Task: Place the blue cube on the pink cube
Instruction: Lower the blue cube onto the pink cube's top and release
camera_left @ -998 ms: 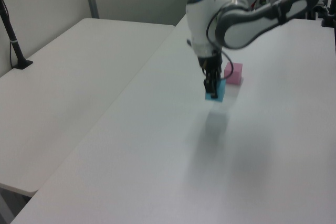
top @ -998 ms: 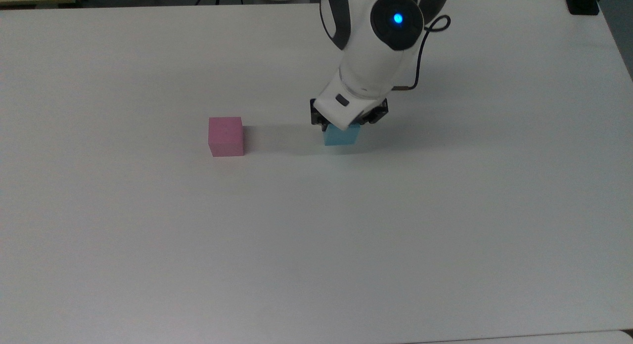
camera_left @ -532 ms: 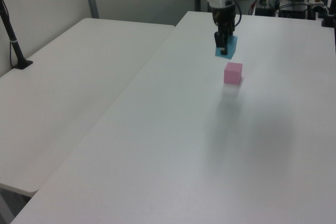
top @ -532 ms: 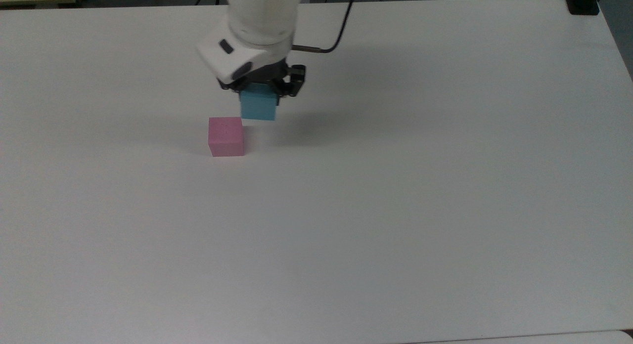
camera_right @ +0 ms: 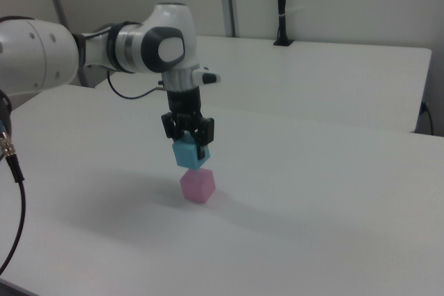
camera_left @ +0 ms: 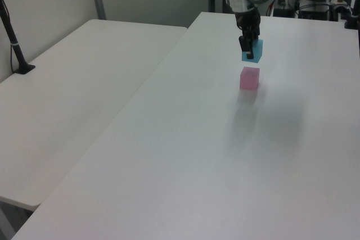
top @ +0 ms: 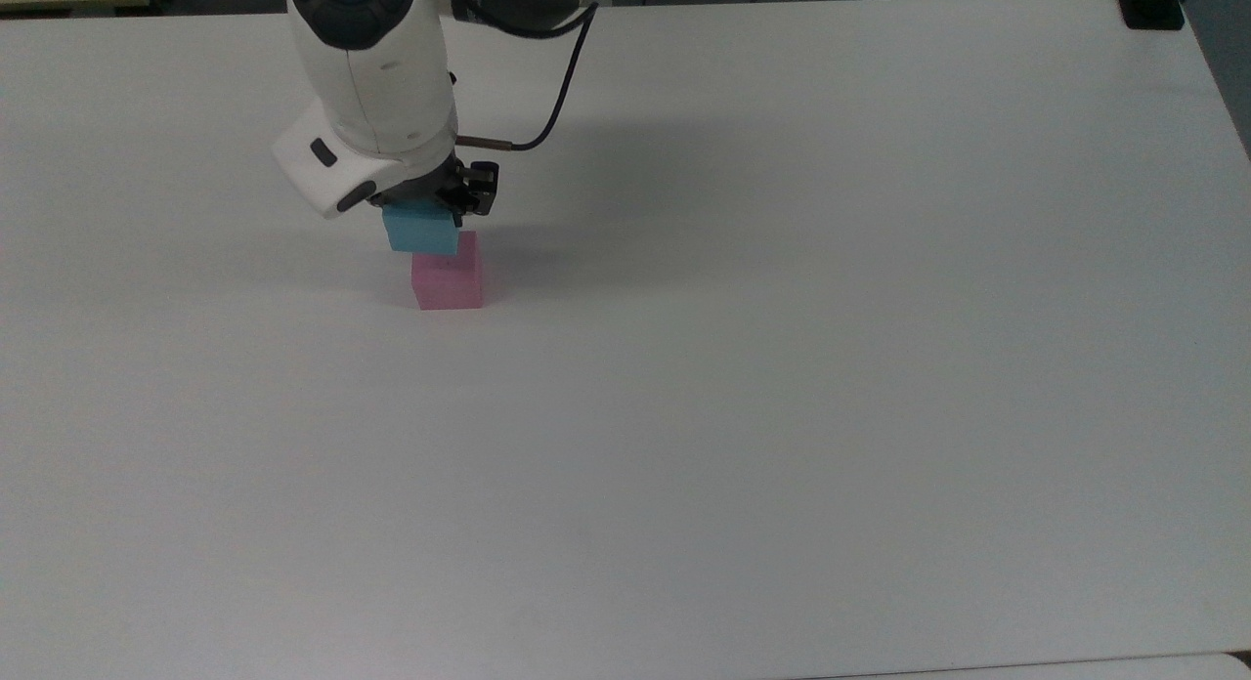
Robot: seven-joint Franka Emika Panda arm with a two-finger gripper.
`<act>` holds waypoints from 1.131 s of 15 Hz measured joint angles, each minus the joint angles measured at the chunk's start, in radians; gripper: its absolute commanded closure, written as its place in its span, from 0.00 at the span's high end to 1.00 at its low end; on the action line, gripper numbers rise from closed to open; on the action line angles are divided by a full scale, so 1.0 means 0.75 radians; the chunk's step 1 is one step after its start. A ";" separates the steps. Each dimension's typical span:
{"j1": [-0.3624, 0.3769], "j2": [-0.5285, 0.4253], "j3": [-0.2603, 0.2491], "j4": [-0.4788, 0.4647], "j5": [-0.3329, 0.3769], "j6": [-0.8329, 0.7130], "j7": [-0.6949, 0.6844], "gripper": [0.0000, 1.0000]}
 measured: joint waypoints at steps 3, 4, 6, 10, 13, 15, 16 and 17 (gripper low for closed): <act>0.000 0.046 0.001 0.000 0.000 0.000 -0.022 0.31; 0.000 0.054 0.001 0.000 0.000 0.005 -0.023 0.32; 0.000 0.066 0.001 0.001 0.000 0.027 -0.024 0.33; -0.004 0.088 0.001 0.001 0.000 0.037 -0.024 1.00; -0.005 0.100 0.001 0.001 0.000 0.037 -0.024 1.00; -0.005 0.105 0.001 0.001 0.000 0.037 -0.024 1.00; -0.005 0.104 0.001 0.001 0.000 0.037 -0.024 1.00; -0.006 0.104 0.001 0.003 0.000 0.037 -0.024 1.00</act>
